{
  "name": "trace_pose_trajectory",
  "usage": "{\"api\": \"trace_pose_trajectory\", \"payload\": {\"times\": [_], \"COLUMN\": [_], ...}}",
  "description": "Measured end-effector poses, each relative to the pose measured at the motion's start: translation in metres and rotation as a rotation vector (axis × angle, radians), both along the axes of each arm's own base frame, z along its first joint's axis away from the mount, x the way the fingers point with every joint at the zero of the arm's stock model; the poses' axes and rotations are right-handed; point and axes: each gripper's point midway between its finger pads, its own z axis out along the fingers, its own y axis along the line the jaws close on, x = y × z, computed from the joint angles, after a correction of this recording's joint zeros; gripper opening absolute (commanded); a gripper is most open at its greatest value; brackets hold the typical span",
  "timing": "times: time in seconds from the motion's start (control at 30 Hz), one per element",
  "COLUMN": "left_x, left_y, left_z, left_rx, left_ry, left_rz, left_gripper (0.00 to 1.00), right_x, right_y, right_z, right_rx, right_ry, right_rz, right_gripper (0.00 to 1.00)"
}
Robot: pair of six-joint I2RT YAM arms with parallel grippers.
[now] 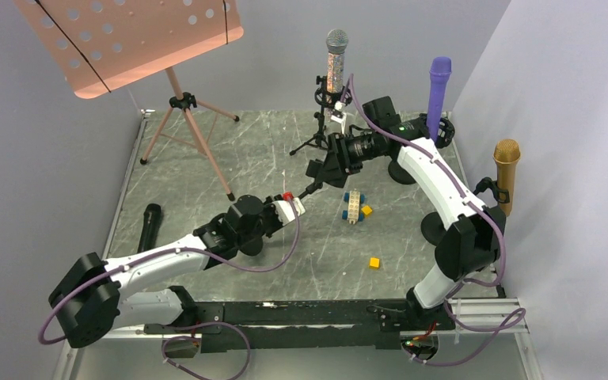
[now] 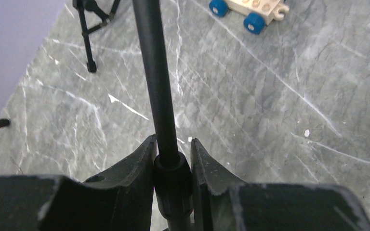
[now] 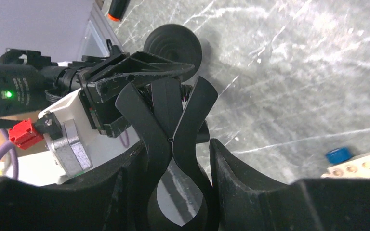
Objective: Remove the microphone from the stand
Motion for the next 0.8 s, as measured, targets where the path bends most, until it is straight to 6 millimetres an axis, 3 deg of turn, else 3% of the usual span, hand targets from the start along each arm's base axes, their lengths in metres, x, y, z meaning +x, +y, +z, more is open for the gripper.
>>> {"api": "trace_pose_trajectory", "payload": {"times": [0.07,0.1,0.2,0.37,0.53,0.67,0.8], "left_x": [-0.001,-0.001,-0.003,0.006,0.002,-0.013,-0.026], "left_y": [0.001,0.002,0.008,0.026,0.033,0.018,0.008], "left_z": [-0.008,-0.010,-0.013,0.014,0.042,0.034,0.011], "left_rx": [0.010,0.016,0.007,-0.083,-0.134,-0.144,-0.160], "left_ry": [0.023,0.034,0.087,0.224,0.318,0.453,0.608], "left_rz": [0.018,0.019,0.001,-0.075,-0.257,-0.425,-0.530], "left_gripper": [0.51,0.64,0.79,0.80,0.74,0.67,0.57], "right_x": [-0.002,-0.003,-0.002,-0.001,-0.013,-0.035,-0.042], "right_y": [-0.002,-0.002,-0.001,-0.002,-0.006,-0.007,-0.001], "right_z": [-0.012,-0.015,-0.017,-0.013,-0.008,-0.002,0.008], "right_rx": [0.001,0.003,0.007,0.018,0.042,0.046,0.054], "right_ry": [0.064,0.074,0.051,-0.063,-0.228,-0.363,-0.473], "right_rz": [-0.020,-0.019,-0.008,0.065,0.179,0.271,0.337], "right_gripper": [0.00,0.00,0.00,0.00,0.00,0.00,0.00]}}
